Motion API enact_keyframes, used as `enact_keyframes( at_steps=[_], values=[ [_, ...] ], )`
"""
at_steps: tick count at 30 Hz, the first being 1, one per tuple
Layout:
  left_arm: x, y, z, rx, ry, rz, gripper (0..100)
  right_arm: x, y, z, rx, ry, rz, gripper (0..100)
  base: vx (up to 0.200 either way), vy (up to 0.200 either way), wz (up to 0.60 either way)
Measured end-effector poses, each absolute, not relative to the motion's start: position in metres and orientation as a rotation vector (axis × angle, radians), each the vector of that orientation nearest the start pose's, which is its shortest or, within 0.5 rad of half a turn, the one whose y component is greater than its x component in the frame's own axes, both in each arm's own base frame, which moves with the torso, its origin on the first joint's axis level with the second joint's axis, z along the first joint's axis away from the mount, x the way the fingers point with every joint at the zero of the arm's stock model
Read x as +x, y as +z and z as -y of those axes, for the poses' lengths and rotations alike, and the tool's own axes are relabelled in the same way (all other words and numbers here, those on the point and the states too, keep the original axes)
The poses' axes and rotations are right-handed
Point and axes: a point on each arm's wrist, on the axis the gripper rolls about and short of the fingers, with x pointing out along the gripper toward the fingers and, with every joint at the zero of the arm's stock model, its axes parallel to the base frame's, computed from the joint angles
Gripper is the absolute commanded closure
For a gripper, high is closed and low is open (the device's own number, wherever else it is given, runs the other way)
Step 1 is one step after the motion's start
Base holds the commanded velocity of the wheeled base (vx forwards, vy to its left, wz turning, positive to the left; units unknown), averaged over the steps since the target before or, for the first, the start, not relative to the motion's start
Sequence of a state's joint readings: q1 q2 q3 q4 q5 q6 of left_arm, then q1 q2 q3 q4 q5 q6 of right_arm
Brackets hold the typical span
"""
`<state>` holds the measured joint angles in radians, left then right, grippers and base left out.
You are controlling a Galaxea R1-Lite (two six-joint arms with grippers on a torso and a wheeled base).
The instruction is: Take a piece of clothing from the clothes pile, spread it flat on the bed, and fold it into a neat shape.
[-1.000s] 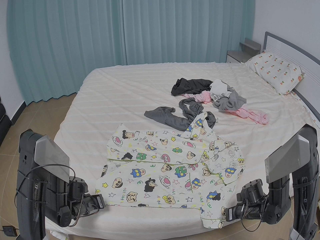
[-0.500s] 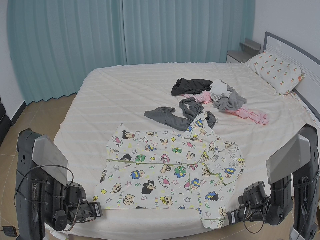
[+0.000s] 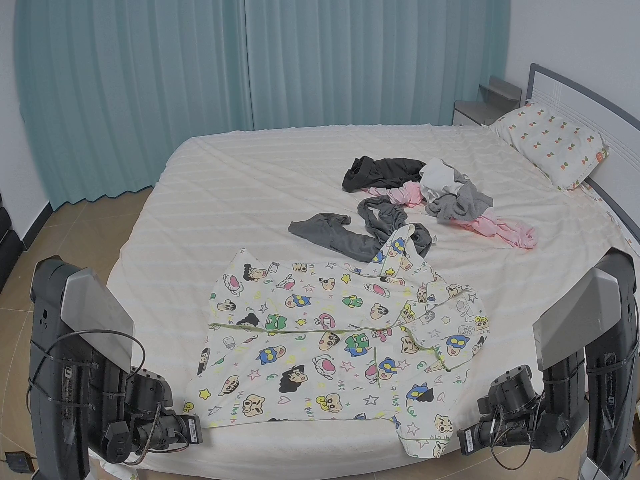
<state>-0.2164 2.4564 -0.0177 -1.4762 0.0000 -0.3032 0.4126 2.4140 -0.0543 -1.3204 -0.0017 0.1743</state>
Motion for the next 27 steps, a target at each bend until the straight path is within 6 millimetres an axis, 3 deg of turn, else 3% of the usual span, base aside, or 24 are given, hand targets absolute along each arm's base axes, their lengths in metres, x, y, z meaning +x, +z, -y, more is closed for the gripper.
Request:
enact_keyframes(
  at_steps=[1, 16, 27],
  values=[
    [0.202, -0.065, 0.044, -0.174, -0.053, -0.978, 100, 0.188, -0.065, -0.083, -0.053, 0.291, -1.051, 0, 0.000, 0.000, 0.00],
    [0.204, -0.063, 0.037, -0.196, -0.027, -0.960, 100, 0.199, -0.073, -0.096, 0.022, 0.402, -0.940, 0, 0.000, 0.000, 0.00],
    [0.209, -0.063, 0.025, -0.208, 0.013, -0.933, 100, 0.194, -0.083, -0.109, 0.051, 0.420, -0.975, 0, 0.000, 0.000, 0.00]
  ],
)
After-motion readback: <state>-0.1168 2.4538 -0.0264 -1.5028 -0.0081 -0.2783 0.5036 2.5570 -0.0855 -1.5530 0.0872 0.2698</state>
